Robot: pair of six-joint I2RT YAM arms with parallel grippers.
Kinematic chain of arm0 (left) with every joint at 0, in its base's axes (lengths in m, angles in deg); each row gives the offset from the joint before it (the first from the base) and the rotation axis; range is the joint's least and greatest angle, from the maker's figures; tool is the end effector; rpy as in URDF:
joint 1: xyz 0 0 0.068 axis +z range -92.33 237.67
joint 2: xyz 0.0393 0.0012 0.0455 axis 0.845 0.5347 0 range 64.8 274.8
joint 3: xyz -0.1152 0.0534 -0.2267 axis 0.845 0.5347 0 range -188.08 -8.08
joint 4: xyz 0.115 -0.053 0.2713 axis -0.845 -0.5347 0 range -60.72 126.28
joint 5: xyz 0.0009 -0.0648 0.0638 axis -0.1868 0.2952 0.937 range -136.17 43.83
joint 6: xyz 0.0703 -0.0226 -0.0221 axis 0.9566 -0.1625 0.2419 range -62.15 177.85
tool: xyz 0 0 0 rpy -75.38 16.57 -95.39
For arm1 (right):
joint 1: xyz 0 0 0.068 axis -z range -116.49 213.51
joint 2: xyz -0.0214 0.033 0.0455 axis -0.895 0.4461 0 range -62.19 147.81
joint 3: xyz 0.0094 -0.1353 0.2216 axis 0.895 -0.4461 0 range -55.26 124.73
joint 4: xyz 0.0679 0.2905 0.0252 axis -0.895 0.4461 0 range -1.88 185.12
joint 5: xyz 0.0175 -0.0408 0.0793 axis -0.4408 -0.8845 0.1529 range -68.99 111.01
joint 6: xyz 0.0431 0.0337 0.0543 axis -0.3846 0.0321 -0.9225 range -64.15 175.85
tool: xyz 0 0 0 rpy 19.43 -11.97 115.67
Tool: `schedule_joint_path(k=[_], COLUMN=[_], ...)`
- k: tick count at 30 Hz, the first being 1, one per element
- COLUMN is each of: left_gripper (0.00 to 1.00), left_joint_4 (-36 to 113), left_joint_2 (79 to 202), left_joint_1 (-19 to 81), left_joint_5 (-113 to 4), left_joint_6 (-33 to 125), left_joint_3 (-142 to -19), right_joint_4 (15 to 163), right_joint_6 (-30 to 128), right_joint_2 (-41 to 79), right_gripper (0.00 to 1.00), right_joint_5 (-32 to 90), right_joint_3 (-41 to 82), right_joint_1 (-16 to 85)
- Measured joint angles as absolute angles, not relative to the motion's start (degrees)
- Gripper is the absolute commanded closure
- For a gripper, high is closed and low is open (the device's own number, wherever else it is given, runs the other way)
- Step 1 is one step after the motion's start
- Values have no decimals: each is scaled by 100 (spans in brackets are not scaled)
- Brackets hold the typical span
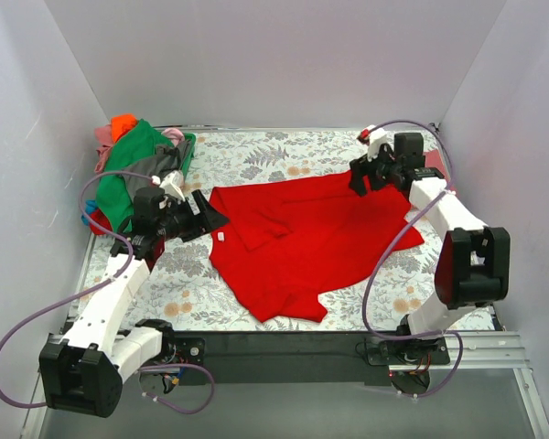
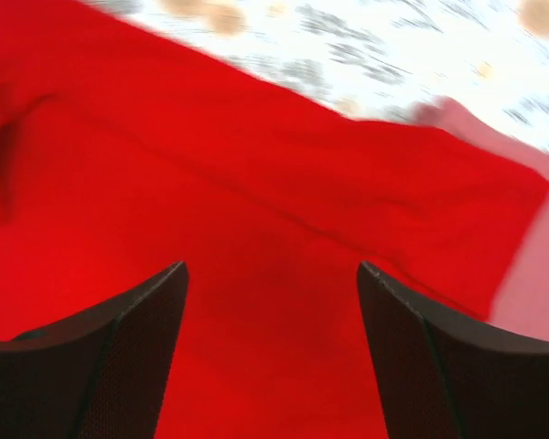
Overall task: Fold and stack the t-shirts
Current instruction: Fold the tshirt
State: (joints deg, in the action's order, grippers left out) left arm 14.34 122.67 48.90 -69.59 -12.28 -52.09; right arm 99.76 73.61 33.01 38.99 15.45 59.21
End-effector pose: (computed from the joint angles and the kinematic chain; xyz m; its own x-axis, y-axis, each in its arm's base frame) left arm 0.2795 -0.0695 0.2372 -0.6277 -0.7763 -0.0570 -0.3878 0.3754 -0.8419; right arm 0.4345 0.0530 0.2191 -0.4622 -0.3256 -0.8248 -0.4840 0.8720 -0.0730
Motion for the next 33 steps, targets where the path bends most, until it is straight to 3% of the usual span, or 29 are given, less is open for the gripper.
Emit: schedule_joint_path(k=[7, 11, 14, 17, 21, 27, 33], left_gripper=[27, 27, 29, 32, 41, 44, 45], left_joint_4=[1236, 1078, 967, 890, 733, 656, 763], left_joint_2=[12146, 12142, 12142, 12140, 12223, 13038, 14227], left_joint_1=[4730, 3891, 2988, 2138, 1056, -268, -1025], left_joint_5=[-7906, -7856, -7611, -7261, -6721, -5950, -5386], left_joint_6=[-1409, -1529, -1674, -1855, -2111, -2279, -2242], left_joint_3=[-4874, -4793, -4782, -4741, -4605, -4660, -5093], right_joint_4=[10916, 11563, 11852, 12020, 12114, 12208, 12225], right_joint_6=[8570, 9326, 9687, 9984, 10325, 10403, 10432], right_joint_2=[2412, 1935, 1421, 899, 305, 167, 307], right_gripper=[18, 16, 13, 2, 2, 1, 2], right_joint_5=[5739, 6371, 6535, 6578, 6666, 6814, 6930], right_joint_3=[1001, 400, -190, -656, -1248, -1462, -1462], right_joint_1=[5572, 5342, 5119, 5084, 5294, 6114, 6201])
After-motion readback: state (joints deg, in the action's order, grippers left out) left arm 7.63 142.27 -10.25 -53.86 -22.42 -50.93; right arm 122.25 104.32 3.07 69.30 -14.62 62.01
